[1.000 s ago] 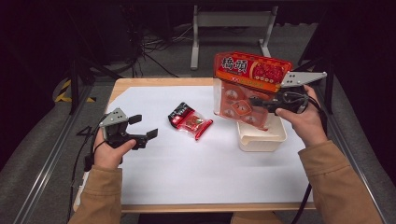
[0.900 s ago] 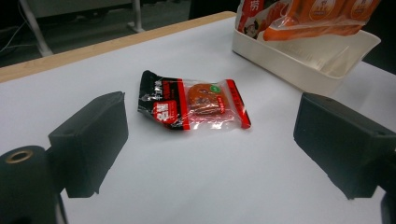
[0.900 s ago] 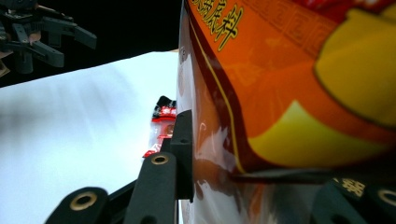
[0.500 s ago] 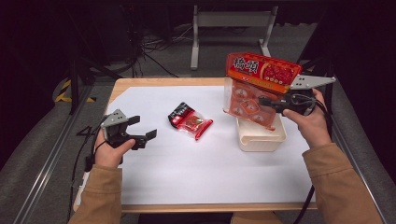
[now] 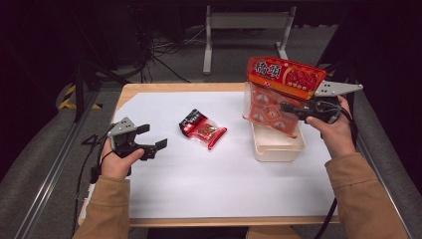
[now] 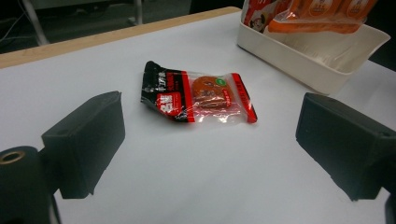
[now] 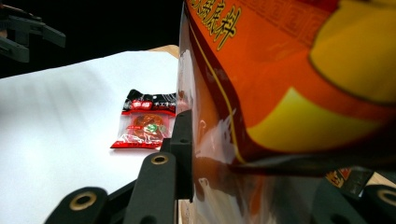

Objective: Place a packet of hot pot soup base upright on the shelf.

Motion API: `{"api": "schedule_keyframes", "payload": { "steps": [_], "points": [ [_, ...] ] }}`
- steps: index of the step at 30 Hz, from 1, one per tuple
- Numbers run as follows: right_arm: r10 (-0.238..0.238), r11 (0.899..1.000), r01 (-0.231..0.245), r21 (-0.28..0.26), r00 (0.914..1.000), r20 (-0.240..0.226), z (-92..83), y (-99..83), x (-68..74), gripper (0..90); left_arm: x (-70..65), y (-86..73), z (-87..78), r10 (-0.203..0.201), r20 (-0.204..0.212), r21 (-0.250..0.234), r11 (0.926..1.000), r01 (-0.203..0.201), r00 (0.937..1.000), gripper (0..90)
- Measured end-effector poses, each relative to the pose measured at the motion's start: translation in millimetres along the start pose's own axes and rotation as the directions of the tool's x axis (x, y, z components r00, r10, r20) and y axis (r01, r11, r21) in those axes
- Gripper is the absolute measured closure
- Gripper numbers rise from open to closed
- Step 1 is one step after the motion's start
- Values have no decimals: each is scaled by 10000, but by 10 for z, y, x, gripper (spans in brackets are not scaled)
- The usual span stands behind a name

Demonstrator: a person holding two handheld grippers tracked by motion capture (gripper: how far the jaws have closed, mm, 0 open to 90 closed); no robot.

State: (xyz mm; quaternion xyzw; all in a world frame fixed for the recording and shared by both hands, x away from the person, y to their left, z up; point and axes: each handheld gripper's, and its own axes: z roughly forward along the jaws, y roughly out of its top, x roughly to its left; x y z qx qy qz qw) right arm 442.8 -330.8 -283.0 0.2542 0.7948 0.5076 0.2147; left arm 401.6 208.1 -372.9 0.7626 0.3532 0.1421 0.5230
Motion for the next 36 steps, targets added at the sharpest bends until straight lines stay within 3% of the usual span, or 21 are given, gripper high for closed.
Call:
{"api": "schedule_keyframes", "payload": {
  "steps": [24, 36],
  "points": [
    [540, 9984, -537, -152, 9984, 176, -2, -238, -152, 704, 0, -7, 6, 34, -8, 17, 10000, -34, 10000, 85],
    [971, 9953, -967, -87, 9927, 710, -3, -297, -190, 702, -3, -12, 5, -50, 27, 35, 10000, 49, 10000, 86]
  ]
}}
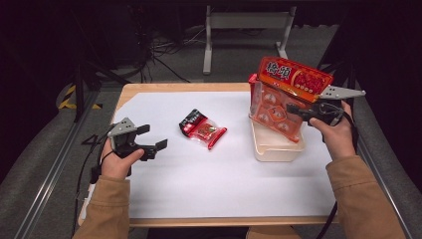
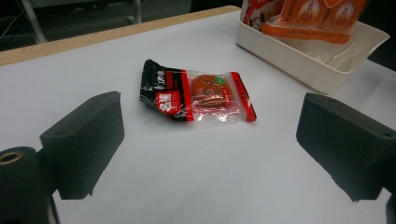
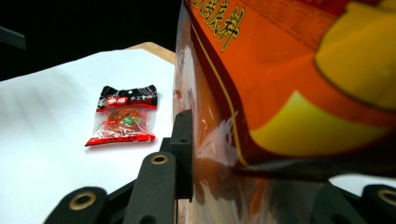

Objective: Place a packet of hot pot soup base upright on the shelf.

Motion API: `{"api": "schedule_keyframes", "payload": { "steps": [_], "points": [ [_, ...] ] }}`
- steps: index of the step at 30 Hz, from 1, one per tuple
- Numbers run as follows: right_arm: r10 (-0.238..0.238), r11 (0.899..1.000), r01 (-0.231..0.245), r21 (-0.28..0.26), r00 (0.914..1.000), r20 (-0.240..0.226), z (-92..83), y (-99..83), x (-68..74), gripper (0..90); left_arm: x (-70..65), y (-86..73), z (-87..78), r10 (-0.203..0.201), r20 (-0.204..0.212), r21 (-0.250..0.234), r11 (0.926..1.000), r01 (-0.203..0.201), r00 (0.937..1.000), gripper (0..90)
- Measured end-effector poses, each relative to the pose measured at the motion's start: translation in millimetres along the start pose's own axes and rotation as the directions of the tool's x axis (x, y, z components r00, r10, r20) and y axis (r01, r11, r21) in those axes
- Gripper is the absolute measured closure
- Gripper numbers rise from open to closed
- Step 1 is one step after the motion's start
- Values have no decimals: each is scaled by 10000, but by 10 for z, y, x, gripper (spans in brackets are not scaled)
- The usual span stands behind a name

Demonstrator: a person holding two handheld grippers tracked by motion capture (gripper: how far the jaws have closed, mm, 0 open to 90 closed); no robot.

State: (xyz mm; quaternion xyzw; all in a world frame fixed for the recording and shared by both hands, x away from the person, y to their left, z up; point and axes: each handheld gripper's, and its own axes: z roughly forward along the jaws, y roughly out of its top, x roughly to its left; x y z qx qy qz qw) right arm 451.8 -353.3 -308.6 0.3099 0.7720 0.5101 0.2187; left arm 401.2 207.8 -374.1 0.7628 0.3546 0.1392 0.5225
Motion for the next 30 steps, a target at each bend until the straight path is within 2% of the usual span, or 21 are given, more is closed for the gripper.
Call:
{"api": "schedule_keyframes", "payload": {
  "steps": [5, 8, 10, 14, 19, 24, 27, 30],
  "points": [
    [-14, 9997, 12, 261, 10000, 81, 27, 0, 22, 702, 6, -5, 5, 8, -1, 27, 10000, -8, 10000, 86],
    [-321, 9959, 251, 870, 9962, 808, 72, -1, 67, 702, 6, -4, 4, 44, 6, 24, 10000, -44, 10000, 85],
    [-14, 9954, -38, 959, 9985, 542, 109, -34, 50, 703, 3, -4, 0, -19, 29, -3, 10000, 19, 10000, 86],
    [250, 9952, -288, 933, 9988, 423, 141, -134, 4, 702, 17, -4, -7, -1, 6, -24, 10000, 1, 10000, 86],
    [177, 9954, -205, 937, 9994, 310, 161, -202, 12, 701, 7, -9, 9, -60, 32, 21, 10000, 60, 10000, 85],
    [-72, 9880, 60, 1542, 9999, 72, 329, -368, 55, 701, 4, -8, 8, -38, 2, -4, 10000, 38, 10000, 83],
    [61, 9893, -81, 1459, 9999, 143, 326, -396, 51, 701, 6, -8, 11, -47, 7, -14, 10000, 47, 10000, 83],
    [236, 9852, -254, 1695, 9996, 124, 304, -424, 11, 700, 17, -13, 31, 145, -117, -155, 9998, -147, 9998, 76]
  ]
}}
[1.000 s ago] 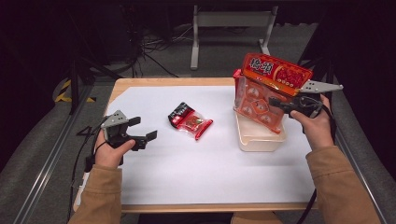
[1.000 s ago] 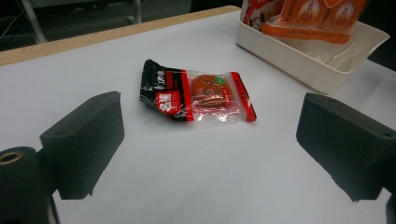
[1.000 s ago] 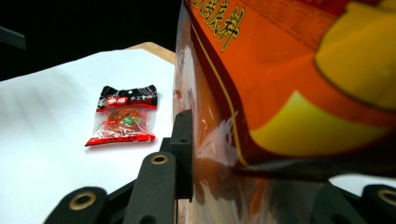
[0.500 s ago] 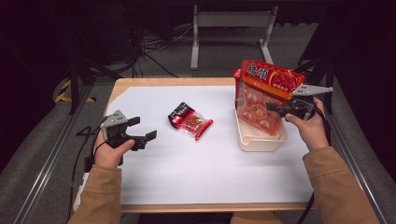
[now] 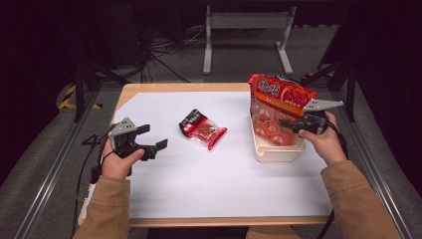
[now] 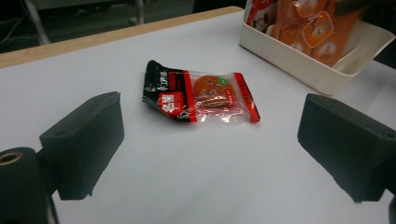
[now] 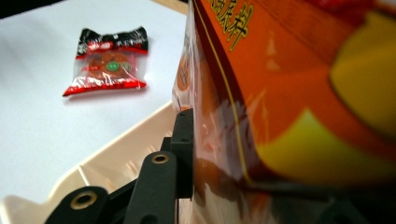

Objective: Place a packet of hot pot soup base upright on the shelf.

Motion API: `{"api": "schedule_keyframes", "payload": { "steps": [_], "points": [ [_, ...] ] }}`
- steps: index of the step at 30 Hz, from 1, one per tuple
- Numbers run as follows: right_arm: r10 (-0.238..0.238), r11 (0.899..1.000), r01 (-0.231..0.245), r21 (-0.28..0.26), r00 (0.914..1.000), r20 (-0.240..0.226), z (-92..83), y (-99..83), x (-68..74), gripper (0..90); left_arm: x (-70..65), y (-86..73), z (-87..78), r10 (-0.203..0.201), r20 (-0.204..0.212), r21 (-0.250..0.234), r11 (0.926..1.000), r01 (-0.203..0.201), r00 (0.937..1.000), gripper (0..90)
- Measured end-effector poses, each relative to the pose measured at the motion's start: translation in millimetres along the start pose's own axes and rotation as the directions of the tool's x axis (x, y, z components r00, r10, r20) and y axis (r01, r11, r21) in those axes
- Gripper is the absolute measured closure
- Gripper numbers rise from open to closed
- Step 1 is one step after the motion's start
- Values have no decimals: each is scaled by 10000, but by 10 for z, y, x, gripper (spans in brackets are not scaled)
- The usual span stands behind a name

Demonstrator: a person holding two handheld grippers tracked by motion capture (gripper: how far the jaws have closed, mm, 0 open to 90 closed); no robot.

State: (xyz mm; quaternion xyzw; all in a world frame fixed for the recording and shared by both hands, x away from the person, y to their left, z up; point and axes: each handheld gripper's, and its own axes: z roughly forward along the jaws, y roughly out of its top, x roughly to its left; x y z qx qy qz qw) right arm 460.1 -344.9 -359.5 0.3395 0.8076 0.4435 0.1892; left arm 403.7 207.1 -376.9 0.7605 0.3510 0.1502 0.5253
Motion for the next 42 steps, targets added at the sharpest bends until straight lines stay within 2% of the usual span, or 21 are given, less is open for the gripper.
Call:
{"api": "schedule_keyframes", "payload": {
  "steps": [3, 10, 15, 17, 19, 21, 27, 31, 34, 40, 42],
  "points": [
    [344, 9993, -343, 127, 9994, -50, -16, -29, -32, 699, 4, -9, 16, 79, -7, 22, 10000, -79, 10000, 65],
    [452, 9987, -455, 222, 9989, 156, -52, -46, -35, 665, 11, -26, 71, -328, -250, 218, 9992, 333, 9991, 52],
    [524, 9985, -515, -201, 9973, 516, -143, -39, -22, 551, 0, -36, 128, -353, -256, 249, 9990, 359, 9991, 69],
    [647, 9972, -624, -409, 9961, 594, -209, -35, -13, 488, -12, -37, 164, -370, -226, 258, 9990, 375, 9991, 117],
    [532, 9976, -494, -485, 9953, 810, -264, -32, 3, 426, -16, -34, 195, -358, -301, 222, 9991, 364, 9989, 153],
    [695, 9959, -640, -632, 9937, 885, -308, -39, 18, 387, -28, -32, 231, -413, -288, 247, 9988, 420, 9987, 170],
    [835, 9941, -743, -797, 9893, 1196, -412, -70, 32, 351, -14, -26, 299, -440, -662, 139, 9989, 450, 9968, 232],
    [898, 9920, -768, -1006, 9871, 1325, -486, -96, 38, 343, 15, -27, 351, -596, -632, 305, 9976, 616, 9962, 306],
    [900, 9900, -718, -1217, 9844, 1514, -559, -108, 72, 328, 35, -25, 391, -713, -483, 240, 9971, 725, 9963, 351],
    [978, 9867, -715, -1463, 9785, 1816, -686, -161, 119, 327, 21, 33, 450, -587, -425, 278, 9978, 599, 9974, 359],
    [870, 9865, -564, -1539, 9759, 2000, -748, -187, 169, 327, 21, 49, 497, -430, -575, 407, 9981, 453, 9974, 338]
  ]
}}
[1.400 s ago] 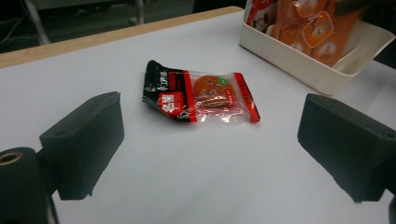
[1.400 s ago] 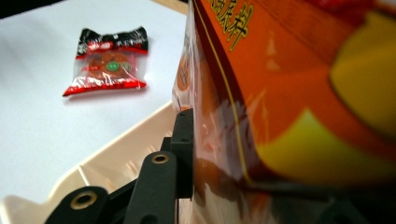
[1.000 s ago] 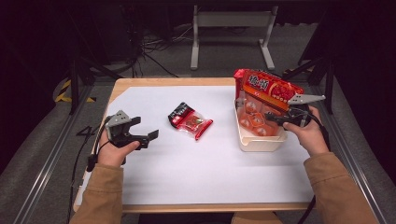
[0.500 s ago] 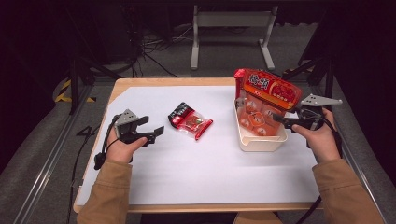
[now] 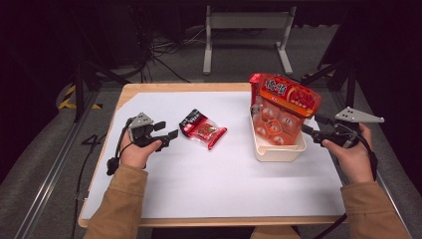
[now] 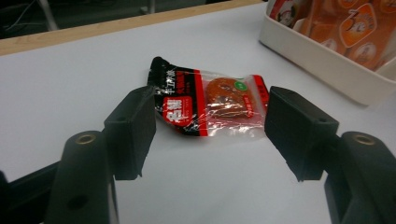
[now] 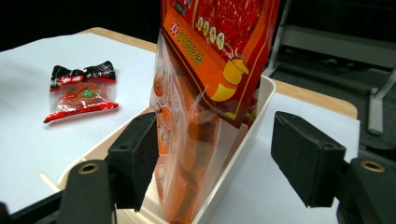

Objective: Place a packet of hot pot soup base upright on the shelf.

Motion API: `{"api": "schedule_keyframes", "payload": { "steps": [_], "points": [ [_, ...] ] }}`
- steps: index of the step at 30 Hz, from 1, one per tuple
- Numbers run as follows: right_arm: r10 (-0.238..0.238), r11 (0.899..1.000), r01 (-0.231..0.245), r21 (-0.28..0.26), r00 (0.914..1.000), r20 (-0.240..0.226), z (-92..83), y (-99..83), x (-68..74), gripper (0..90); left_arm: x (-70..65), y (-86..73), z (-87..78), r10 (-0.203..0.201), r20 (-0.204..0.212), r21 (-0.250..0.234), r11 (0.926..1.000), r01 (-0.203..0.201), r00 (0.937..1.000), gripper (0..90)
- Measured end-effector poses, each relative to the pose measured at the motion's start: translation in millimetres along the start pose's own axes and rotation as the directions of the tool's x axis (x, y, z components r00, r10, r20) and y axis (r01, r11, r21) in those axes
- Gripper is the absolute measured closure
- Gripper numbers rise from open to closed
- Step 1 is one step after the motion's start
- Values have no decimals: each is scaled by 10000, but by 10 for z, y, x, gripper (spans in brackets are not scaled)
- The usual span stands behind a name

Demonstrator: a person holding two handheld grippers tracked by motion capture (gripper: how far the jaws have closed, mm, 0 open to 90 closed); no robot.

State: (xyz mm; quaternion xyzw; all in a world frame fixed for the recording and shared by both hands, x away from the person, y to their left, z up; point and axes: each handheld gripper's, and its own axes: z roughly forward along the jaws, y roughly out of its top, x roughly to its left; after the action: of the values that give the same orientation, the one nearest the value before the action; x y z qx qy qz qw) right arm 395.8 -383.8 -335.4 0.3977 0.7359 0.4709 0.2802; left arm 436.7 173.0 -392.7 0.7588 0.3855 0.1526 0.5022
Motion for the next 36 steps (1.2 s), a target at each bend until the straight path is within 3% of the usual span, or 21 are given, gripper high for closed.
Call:
{"api": "schedule_keyframes", "payload": {
  "steps": [7, 14, 17, 19, 21, 28, 31, 36],
  "points": [
    [-70, 9996, 66, -286, 9999, -138, -131, -45, 103, 337, 32, 19, 114, -75, -167, 124, 9999, 77, 9998, 219],
    [-316, 9978, 266, -609, 9961, -827, -209, -92, 284, 349, 121, 46, 277, -183, -259, 455, 9988, 195, 9995, 166],
    [-704, 9959, 641, -636, 9924, -1013, -201, -79, 357, 351, 140, 95, 322, -327, -251, 752, 9966, 345, 9991, 190],
    [-975, 9939, 911, -627, 9894, -1075, -193, -68, 400, 359, 167, 127, 348, -177, -337, 871, 9960, 206, 9993, 200],
    [-1207, 9916, 1144, -600, 9859, -1155, -182, -65, 435, 360, 191, 141, 376, -157, -360, 714, 9973, 182, 9992, 200],
    [-1309, 9899, 1214, -728, 9809, -1437, -176, -44, 506, 360, 276, 85, 516, -675, -313, 646, 9955, 694, 9972, 177],
    [-1390, 9888, 1286, -756, 9783, -1535, -153, -37, 527, 361, 297, 67, 583, -734, -548, 704, 9945, 772, 9958, 195],
    [-1444, 9885, 1345, -686, 9751, -1684, -111, -48, 557, 361, 320, 24, 687, -1153, -1063, 1040, 9865, 1264, 9876, 259]
  ]
}}
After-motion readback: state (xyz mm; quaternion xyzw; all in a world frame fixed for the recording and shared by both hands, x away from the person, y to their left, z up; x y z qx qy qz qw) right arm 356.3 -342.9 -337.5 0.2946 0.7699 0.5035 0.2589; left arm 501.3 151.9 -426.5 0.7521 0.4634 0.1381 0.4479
